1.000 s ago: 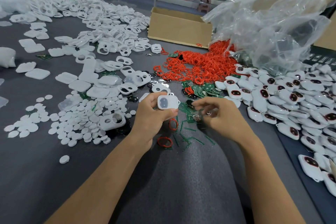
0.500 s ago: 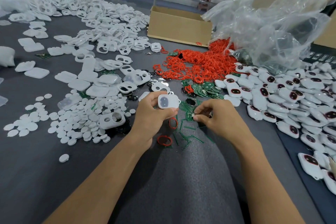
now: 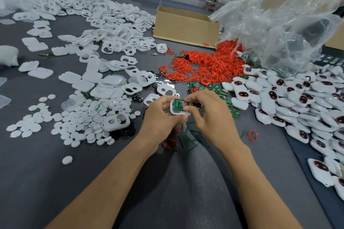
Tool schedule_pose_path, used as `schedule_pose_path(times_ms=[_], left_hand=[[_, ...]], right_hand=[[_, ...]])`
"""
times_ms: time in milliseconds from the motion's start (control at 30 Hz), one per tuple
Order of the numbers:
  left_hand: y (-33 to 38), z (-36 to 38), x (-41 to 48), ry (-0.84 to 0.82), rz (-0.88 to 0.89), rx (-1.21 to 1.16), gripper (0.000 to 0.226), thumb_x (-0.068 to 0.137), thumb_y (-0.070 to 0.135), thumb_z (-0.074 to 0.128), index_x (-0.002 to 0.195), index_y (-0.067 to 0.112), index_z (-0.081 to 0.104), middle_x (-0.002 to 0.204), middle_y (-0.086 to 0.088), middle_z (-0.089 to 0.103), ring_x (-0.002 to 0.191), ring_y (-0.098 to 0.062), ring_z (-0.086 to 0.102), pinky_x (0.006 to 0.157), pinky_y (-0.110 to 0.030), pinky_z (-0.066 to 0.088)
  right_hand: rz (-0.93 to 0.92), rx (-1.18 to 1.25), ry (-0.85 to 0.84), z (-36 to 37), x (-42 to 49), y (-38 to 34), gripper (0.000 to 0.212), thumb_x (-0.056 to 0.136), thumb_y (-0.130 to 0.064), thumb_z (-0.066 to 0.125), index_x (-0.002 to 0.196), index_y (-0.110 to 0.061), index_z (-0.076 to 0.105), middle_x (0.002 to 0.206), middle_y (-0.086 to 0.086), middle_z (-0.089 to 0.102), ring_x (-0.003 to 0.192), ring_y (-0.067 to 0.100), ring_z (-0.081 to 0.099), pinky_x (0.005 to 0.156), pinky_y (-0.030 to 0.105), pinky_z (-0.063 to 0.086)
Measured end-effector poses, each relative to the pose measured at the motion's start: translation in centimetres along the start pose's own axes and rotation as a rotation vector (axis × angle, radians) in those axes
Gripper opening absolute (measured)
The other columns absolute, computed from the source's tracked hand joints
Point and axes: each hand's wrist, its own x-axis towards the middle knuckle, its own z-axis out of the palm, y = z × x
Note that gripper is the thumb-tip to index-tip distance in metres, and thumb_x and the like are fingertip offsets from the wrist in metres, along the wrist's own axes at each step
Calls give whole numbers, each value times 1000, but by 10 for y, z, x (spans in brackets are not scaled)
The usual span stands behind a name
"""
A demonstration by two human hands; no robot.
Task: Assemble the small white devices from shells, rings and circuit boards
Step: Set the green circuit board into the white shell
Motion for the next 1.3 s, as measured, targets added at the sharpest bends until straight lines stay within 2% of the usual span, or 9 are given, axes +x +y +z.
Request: schedule_pose_path(times_ms=[133,367,467,533,633,767,900,1133,1300], left_hand=[[0,0,1,7,9,-4,47,73,-10,76,115,7,63,106,-8,72,82,-11,66,81,-29,56],[-2,0,3,17,5,-6,48,72,-11,76,114,7,63,106,-10,71,82,-12,65,75,-23,55],[-2,-1,3,11,-6,1,46,73,-9,76,114,10,64,105,-8,71,84,-13,66,76,-25,55],[-1,-1,4,0,-38,-61,42,77,-10,73,113,8,64,104,-9,71,84,-15,68,78,-27,57],[3,-1,6,-4,-111,-257,26,86,-10,62,109,3,64,94,-10,72,75,-15,71,73,-27,60],[3,0,8,-6,-135,-308,24,93,-10,51,110,0,63,92,-8,72,71,-13,71,71,-27,61],[4,1,7,-12,-129,-302,24,94,-11,49,107,3,64,90,-7,72,72,-13,72,69,-24,60],[3,2,5,11,-116,-279,21,97,-4,50,100,7,67,88,-5,74,71,-12,72,65,-22,58],[3,4,5,37,-101,-268,20,96,-5,51,99,6,67,84,-4,74,70,-12,72,63,-20,57]], right_hand=[[5,-34,-31,3,0,-4,12,84,-16,68,95,-11,65,96,2,63,96,24,54,81,38,44],[15,-28,-41,5,0,-5,10,85,-15,66,95,-10,64,97,3,62,98,24,54,83,38,43],[21,-37,-42,6,0,-5,11,86,-15,66,95,-10,64,98,3,62,98,24,54,82,39,44],[23,-39,-33,6,0,-4,10,86,-14,66,95,-10,65,98,3,62,98,24,54,82,39,45],[21,-30,-12,6,0,-5,10,87,-14,65,96,-10,65,98,4,62,96,24,55,81,39,45],[19,-17,-6,5,0,-6,9,87,-14,65,95,-10,65,96,4,61,93,22,55,80,36,45],[29,-21,-15,5,-1,-7,9,87,-14,64,95,-9,64,97,4,61,94,22,54,80,36,44],[45,-14,-31,4,-1,-10,11,87,-14,64,98,-9,64,100,5,59,97,24,55,78,44,47],[27,-5,-11,5,-2,-9,11,86,-13,66,96,-9,65,99,5,59,94,24,56,77,43,48]])
